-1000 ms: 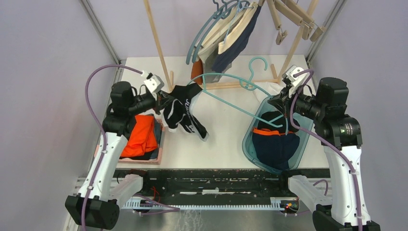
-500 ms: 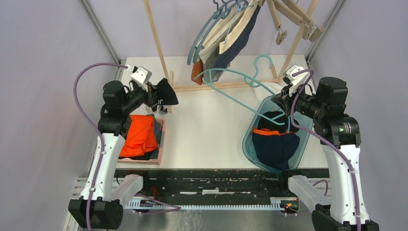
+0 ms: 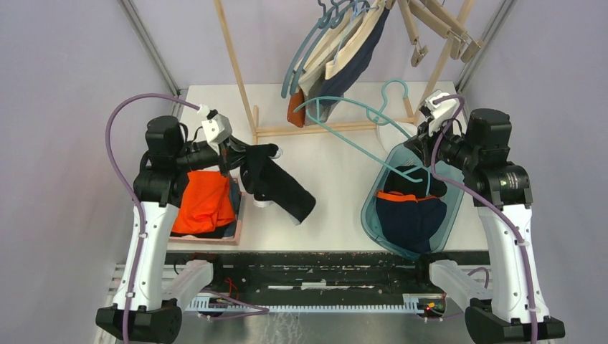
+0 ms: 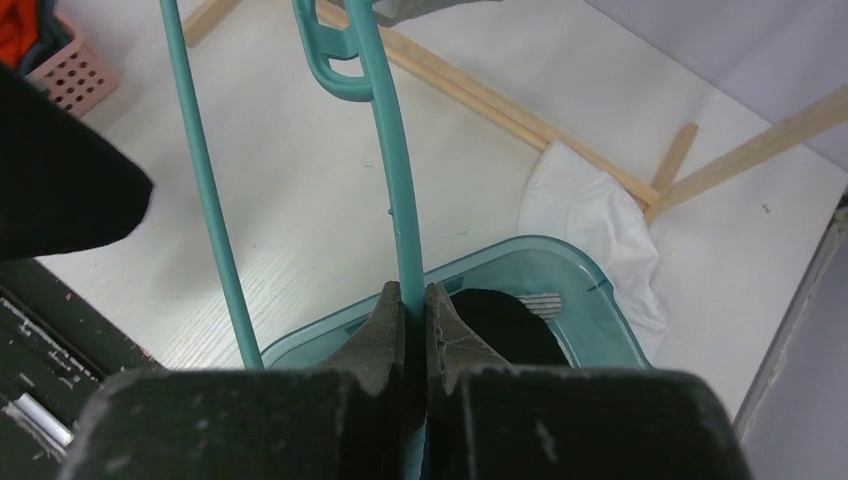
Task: Remove the underwear clipped to the hanger
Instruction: Remove the underwear from the hanger, then place the underwear in the bin.
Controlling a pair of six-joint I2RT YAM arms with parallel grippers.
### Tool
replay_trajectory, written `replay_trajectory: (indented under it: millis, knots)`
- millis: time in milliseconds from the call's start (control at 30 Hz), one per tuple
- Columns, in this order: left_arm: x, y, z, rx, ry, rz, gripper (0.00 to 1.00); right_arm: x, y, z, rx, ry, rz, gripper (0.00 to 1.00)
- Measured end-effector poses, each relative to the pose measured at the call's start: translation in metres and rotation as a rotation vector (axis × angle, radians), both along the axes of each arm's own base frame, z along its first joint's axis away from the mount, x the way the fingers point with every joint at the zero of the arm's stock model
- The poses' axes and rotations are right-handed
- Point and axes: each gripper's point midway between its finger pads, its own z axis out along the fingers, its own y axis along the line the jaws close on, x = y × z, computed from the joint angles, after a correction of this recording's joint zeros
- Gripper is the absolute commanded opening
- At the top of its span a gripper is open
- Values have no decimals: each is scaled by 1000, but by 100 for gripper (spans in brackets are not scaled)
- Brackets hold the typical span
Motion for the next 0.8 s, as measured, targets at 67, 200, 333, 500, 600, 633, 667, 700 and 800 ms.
replay_trajectory:
  millis: [67,200,333,500,600,633,667,700,800]
  knots:
    - [-6,-8,8,-6,-7,-41,3,7,-4,-4,2,20,-41,1]
    - [-15,-38,24,-2,-19,-136,3,19,-14,-7,-1,30,-119,1]
    - [-21,-82,33,17,1,-233,3,24,-19,-7,1,29,-159,1]
    - [-18,-132,37,28,48,-299,3,32,-24,-22,-2,47,-183,1]
    - [-17,-151,34,13,85,-310,3,33,-26,-37,-10,78,-192,1]
    - [-16,-157,34,4,94,-312,3,33,-27,-41,-12,86,-194,1]
    - [-16,-162,36,-10,97,-312,3,33,-28,-44,-13,91,-197,1]
    - [-15,-168,38,-24,98,-310,3,33,-28,-45,-13,94,-199,1]
    - [-18,-190,43,-61,102,-325,3,35,-30,-44,-14,85,-207,1]
